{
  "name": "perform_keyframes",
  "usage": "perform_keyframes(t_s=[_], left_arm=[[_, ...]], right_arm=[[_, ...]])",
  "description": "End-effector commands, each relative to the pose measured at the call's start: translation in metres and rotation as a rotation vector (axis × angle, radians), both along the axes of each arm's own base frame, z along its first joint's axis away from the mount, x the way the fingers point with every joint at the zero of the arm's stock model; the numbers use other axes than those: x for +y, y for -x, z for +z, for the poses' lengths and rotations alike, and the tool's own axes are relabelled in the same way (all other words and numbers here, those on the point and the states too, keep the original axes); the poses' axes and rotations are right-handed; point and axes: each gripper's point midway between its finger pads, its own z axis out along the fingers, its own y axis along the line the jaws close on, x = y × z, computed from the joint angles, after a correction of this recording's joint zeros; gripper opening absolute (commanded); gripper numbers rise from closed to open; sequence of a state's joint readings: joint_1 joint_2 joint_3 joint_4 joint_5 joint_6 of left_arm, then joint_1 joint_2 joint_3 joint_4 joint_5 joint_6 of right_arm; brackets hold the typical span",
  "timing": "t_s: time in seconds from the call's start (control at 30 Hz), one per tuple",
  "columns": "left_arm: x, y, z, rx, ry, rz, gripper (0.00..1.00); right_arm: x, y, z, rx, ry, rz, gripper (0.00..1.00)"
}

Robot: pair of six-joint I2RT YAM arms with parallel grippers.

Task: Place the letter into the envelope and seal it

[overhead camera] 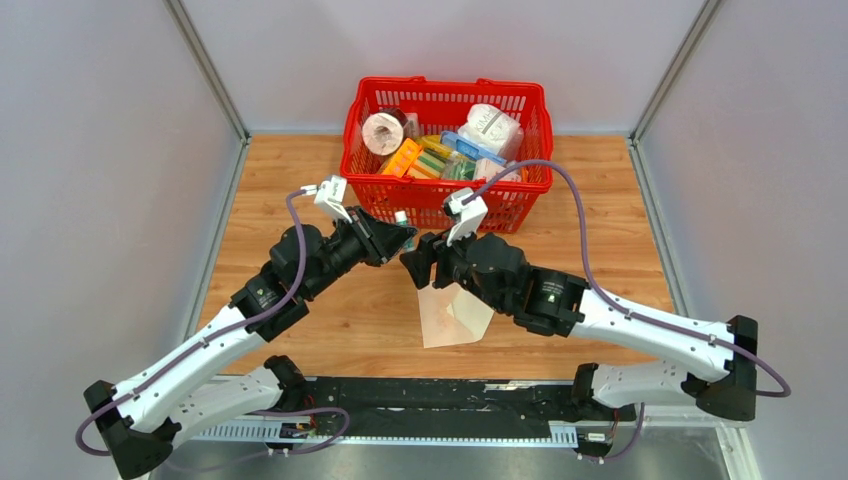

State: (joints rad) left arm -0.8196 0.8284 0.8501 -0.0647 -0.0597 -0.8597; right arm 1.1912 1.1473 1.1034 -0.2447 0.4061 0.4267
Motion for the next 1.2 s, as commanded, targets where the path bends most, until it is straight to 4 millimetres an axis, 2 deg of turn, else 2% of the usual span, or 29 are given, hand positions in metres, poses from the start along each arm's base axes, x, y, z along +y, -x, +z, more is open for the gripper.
perform_keyframes(t_s=[0.0,0.1,0.2,0.37,0.4,0.43,0.57,0.63,0.67,0.8,0.9,1.0,1.1,1.13,1.17], left_arm=[[0.002,-0.002,0.022,-0.013,0.058,0.023,0.0],[0.001,-0.001,0.023,-0.006,0.07,0.017,0.0],[0.0,0.001,0.024,-0.005,0.086,0.007,0.0],[0.0,0.005,0.019,-0.016,0.089,-0.011,0.0],[0.001,0.007,0.018,-0.024,0.083,-0.019,0.0],[0.002,0.009,0.027,-0.06,0.099,-0.023,0.0],[0.004,0.028,0.042,-0.145,0.101,-0.104,0.0],[0.004,0.042,0.054,-0.199,0.129,-0.163,0.0],[0.005,0.053,0.059,-0.229,0.144,-0.204,0.0],[0.008,0.084,0.088,-0.375,0.208,-0.328,0.0],[0.007,0.101,0.1,-0.444,0.223,-0.404,0.0],[0.008,0.104,0.106,-0.463,0.229,-0.413,0.0],[0.009,0.101,0.108,-0.466,0.236,-0.396,0.0],[0.009,0.101,0.109,-0.468,0.241,-0.396,0.0],[0.008,0.099,0.11,-0.465,0.243,-0.388,0.0]], right_arm=[[0.0,-0.011,0.021,-0.055,0.01,-0.061,0.61],[0.007,-0.012,0.022,-0.055,0.013,-0.056,0.57],[0.014,-0.011,0.02,-0.054,0.016,-0.037,0.48],[0.013,-0.009,0.022,-0.069,0.002,-0.005,0.07],[0.011,-0.006,0.026,-0.071,-0.018,0.016,0.05],[0.01,-0.003,0.027,-0.067,-0.034,0.042,0.01],[0.001,0.014,0.046,-0.079,-0.159,0.187,0.0],[-0.001,0.032,0.055,-0.081,-0.237,0.311,0.0],[-0.003,0.04,0.065,-0.097,-0.292,0.368,0.0],[-0.005,0.068,0.08,-0.082,-0.411,0.566,0.0],[-0.003,0.09,0.09,-0.067,-0.46,0.709,0.0],[0.002,0.1,0.095,-0.036,-0.48,0.78,0.0],[0.006,0.1,0.09,-0.016,-0.461,0.782,0.0],[0.008,0.098,0.089,-0.017,-0.451,0.771,0.01],[0.009,0.097,0.086,-0.012,-0.437,0.76,0.07]])
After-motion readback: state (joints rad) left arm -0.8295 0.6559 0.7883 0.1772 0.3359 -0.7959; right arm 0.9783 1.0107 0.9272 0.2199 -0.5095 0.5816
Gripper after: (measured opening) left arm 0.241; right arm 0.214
